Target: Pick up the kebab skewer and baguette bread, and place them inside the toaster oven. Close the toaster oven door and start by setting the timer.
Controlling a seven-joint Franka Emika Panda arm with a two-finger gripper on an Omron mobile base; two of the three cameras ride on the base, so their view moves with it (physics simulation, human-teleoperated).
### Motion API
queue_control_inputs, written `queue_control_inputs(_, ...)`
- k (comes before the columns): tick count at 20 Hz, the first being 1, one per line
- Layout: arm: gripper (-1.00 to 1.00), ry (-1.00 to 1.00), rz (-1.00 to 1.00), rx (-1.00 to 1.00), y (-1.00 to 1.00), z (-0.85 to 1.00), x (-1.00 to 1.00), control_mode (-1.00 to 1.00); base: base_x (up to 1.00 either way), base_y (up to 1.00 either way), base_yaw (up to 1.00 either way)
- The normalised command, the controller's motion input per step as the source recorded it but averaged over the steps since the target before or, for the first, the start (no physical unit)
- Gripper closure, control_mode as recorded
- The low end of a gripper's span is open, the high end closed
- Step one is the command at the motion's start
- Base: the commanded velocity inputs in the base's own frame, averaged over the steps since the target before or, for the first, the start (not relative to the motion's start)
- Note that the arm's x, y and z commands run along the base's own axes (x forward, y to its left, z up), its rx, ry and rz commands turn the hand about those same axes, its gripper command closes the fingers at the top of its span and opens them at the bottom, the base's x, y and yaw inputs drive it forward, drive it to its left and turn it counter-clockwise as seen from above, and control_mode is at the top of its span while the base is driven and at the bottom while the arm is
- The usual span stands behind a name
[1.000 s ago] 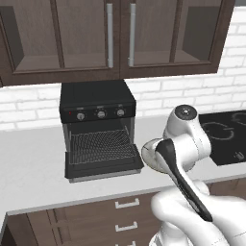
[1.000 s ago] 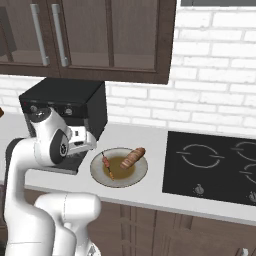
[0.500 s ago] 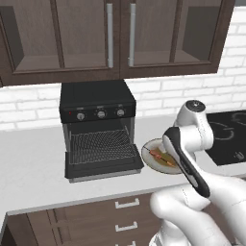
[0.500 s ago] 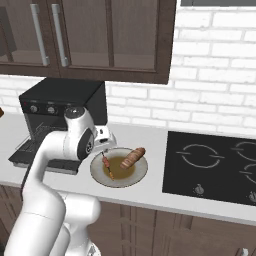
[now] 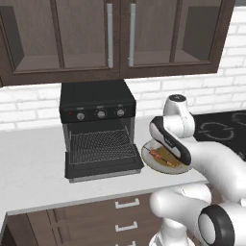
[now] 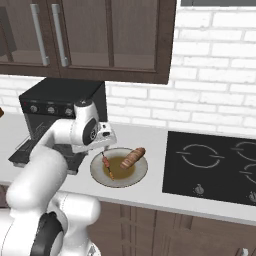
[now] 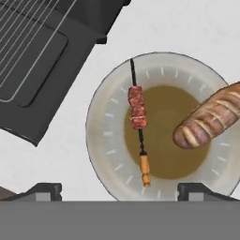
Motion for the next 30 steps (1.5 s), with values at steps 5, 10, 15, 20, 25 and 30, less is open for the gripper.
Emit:
queue_control_inputs(5, -1.0, 0.15, 0.1, 0.0, -0.11, -0.42, 0.1, -1.0, 0.0, 0.0, 0.0)
queue_control_inputs(10, -1.0, 0.03, 0.09, 0.0, 0.0, -0.5, 0.07, -1.0, 0.0, 0.0, 0.0)
queue_control_inputs(15, -1.0, 0.04, 0.07, 0.0, 0.0, -0.4, 0.23, -1.0, 0.0, 0.0, 0.0)
queue_control_inputs(20, -1.0, 0.04, 0.07, 0.0, 0.0, -0.31, 0.29, -1.0, 0.0, 0.0, 0.0)
queue_control_inputs(25, -1.0, 0.05, 0.07, 0.0, 0.0, -0.22, 0.32, -1.0, 0.0, 0.0, 0.0)
queue_control_inputs(30, -1.0, 0.06, 0.05, 0.0, 0.0, -0.26, 0.19, -1.0, 0.0, 0.0, 0.0)
